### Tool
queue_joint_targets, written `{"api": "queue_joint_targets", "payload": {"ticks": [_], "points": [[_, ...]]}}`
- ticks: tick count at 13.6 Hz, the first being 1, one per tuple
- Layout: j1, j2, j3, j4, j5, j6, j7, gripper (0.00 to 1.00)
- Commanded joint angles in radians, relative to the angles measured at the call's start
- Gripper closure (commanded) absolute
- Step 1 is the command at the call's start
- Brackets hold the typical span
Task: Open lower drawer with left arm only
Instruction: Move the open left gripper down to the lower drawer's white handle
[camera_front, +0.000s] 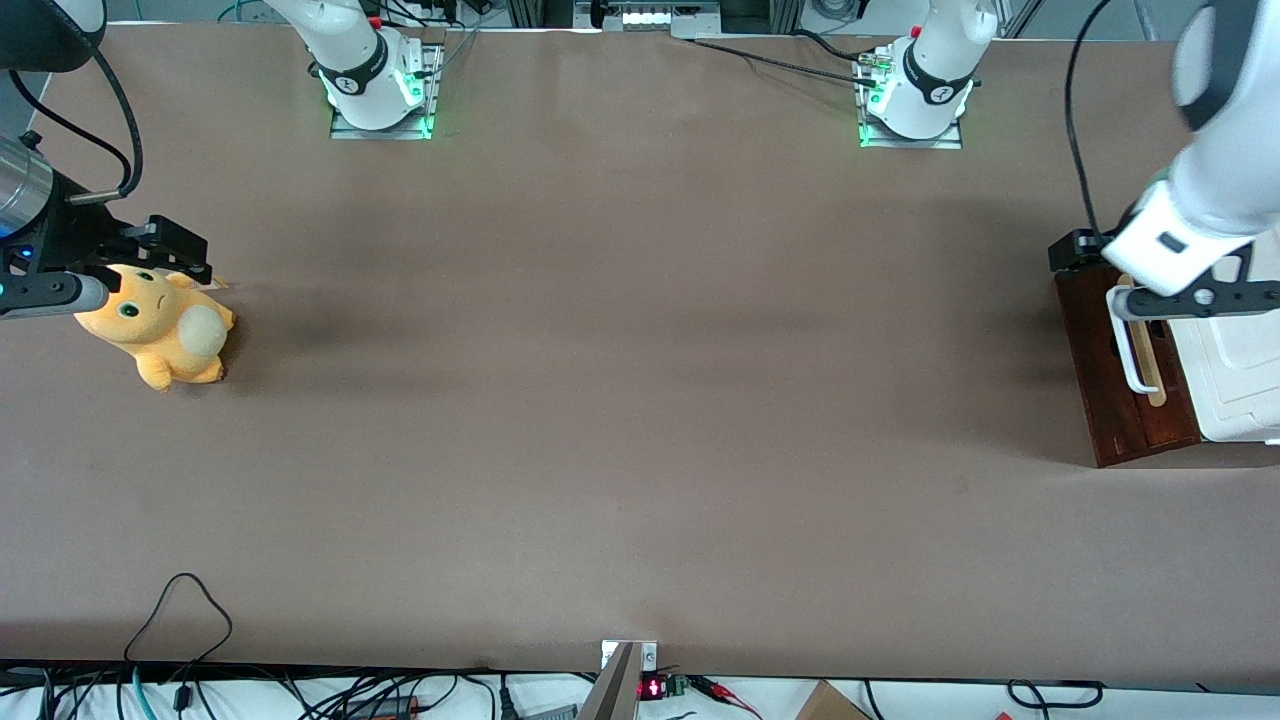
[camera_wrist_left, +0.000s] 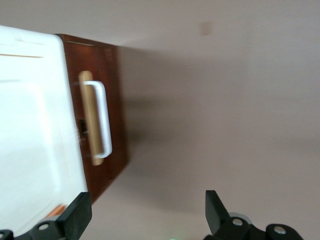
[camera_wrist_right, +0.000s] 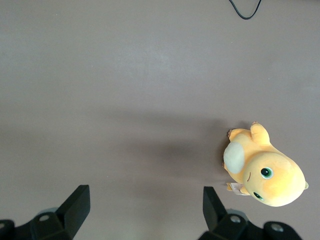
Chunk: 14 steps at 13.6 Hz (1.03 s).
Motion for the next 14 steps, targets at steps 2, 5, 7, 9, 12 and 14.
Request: {"api": "queue_joint_targets", "payload": {"ticks": [2,5,7,9,12,14], "points": [[0.001,0.063,-0.093,-0.024,0.253,-0.063,-0.167,0.01],[0.010,0.120,-0.113,-0.094,0.384,-0.060,-0.264,0.02],[0.014,0.152,-0.151,-0.160,0.496,-0.060,-0.373,0.02],[0.015,0.185,-0.177,-0.226,0.593,-0.060,-0.482,0.02],[0.017,0.266,-0.191,-0.306,0.712,-0.058,-0.639,0.03],[0.018,0.297,-0.191,-0.360,0.781,-0.055,-0.705,0.04]]}}
